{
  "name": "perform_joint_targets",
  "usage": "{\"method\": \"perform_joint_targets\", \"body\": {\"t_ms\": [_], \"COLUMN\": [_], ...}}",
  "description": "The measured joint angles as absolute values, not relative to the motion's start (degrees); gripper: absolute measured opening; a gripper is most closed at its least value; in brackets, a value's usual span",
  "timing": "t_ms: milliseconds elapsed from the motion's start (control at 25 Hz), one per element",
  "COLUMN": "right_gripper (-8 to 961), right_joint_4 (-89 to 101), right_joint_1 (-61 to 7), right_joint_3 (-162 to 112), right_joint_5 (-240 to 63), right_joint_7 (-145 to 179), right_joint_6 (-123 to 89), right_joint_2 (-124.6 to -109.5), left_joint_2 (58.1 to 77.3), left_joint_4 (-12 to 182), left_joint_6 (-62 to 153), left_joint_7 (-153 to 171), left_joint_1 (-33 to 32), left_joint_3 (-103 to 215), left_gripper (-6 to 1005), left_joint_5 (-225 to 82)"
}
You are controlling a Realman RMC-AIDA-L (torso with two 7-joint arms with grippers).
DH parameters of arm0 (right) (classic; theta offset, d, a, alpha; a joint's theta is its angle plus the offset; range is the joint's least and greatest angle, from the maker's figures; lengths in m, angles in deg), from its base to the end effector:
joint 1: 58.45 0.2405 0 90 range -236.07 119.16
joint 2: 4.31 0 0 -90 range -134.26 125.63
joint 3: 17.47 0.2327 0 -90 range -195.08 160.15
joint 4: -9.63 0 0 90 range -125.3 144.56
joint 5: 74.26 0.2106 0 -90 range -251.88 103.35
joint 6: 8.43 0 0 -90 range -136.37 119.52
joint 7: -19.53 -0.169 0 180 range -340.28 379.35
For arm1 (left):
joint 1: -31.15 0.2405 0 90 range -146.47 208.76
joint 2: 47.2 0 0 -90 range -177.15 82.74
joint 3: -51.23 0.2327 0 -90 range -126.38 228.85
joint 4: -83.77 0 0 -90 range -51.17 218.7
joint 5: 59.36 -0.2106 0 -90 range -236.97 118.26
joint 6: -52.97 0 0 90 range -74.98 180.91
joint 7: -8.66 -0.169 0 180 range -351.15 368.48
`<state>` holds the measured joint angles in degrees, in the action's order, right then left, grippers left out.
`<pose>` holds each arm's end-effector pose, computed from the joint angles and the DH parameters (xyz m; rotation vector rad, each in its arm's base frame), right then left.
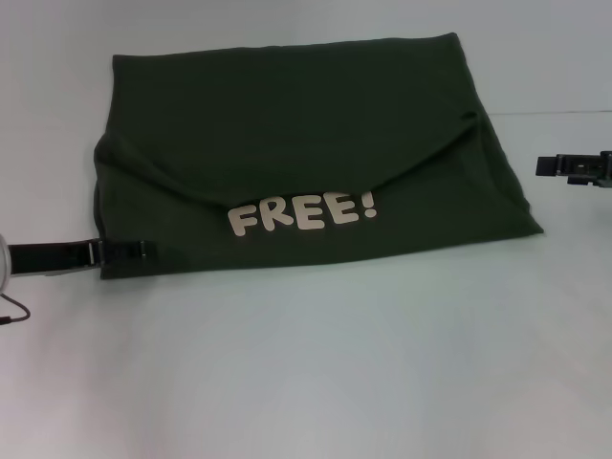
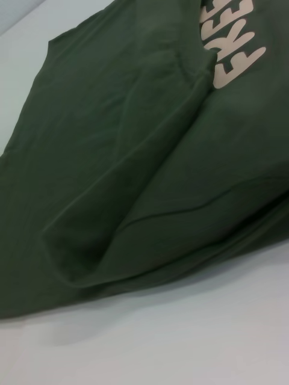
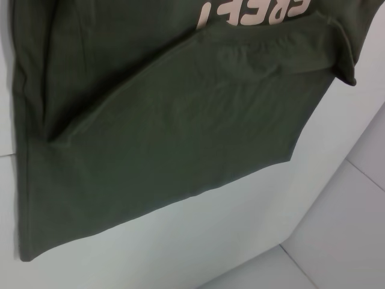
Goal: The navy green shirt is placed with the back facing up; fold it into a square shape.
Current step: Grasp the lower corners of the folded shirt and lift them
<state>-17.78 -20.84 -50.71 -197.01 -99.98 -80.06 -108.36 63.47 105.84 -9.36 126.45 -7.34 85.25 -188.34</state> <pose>0.2987 0.4033 0.0818 -2.1316 1.4699 0.5348 -0.3120 0.3865 0.0070 -2.1328 -1.5585 -0.3851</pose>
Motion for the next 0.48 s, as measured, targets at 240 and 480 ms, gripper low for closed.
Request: {"method": "perform_joint_targets", "body": {"t_ms": [240, 480], "right_gripper": [821, 821], "right_joint_4": [-17.8, -17.8], "right_joint_1": [-20.8, -20.8], "right_joint_3": [-51.0, -51.4], "right_joint_5": [-197.0, -197.1], "right_joint_7": [-100.0, -100.0], "right_joint_6": [-80.1, -80.1], "right_joint_2": [-108.37, -108.41], "left_joint_2": [63.95, 63.85], "left_joint_4": [105.9, 106.2], "left_joint_6": [-9.4, -9.2], "left_joint_7": [126.3, 126.3], "left_joint_1": [-7.7, -7.4], "left_joint_3": [85.8, 85.9], "left_gripper": [899, 898], "left_joint_5": [-188.5, -188.5]}}
